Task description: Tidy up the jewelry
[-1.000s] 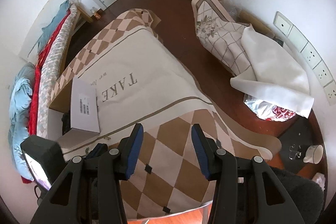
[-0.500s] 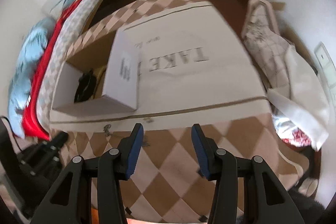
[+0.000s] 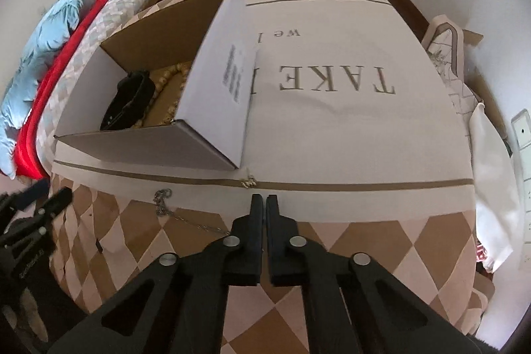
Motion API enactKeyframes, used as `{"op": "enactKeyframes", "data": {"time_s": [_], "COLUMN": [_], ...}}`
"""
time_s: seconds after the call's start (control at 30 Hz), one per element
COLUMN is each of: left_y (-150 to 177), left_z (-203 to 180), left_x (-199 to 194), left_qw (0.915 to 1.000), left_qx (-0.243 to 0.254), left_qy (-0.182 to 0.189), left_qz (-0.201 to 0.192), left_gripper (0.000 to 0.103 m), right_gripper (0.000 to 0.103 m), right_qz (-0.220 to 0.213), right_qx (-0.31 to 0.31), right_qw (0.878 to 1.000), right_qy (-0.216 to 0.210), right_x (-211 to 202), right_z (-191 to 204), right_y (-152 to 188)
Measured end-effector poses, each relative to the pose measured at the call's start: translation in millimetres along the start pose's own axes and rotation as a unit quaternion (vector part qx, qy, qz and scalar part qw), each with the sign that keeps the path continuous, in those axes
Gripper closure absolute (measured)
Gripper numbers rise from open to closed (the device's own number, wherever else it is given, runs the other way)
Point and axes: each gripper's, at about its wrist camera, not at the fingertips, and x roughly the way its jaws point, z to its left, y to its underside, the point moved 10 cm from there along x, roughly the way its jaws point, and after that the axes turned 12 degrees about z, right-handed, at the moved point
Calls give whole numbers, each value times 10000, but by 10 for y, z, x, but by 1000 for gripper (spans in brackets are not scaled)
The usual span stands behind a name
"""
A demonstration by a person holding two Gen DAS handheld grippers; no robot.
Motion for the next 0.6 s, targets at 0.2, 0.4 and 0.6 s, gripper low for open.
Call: {"op": "enactKeyframes", "data": {"time_s": [0.2,0.4,0.6], "left_y": [-143,-152,-43], "left_z": [-345,-1076,-1692], "left_x": [-131,-177,-62], "left_qw": [9996,9956,9896], "left_qx": [198,748,1239], "left_qy": [122,564,722], "left_qz": [-146,-51,89], "left_gripper": [20,20,21], "right_gripper": [102,101,92], "right_qz": [-212,-55,-33], "right_qx": [434,1041,1376], "right_qw": [9984,9935,9898], "right_qy": [-295,-452,-368], "right_x": [-239,-346,-405], "right_z": [-287,-710,-1044], "right_y": [-17,54,154]}}
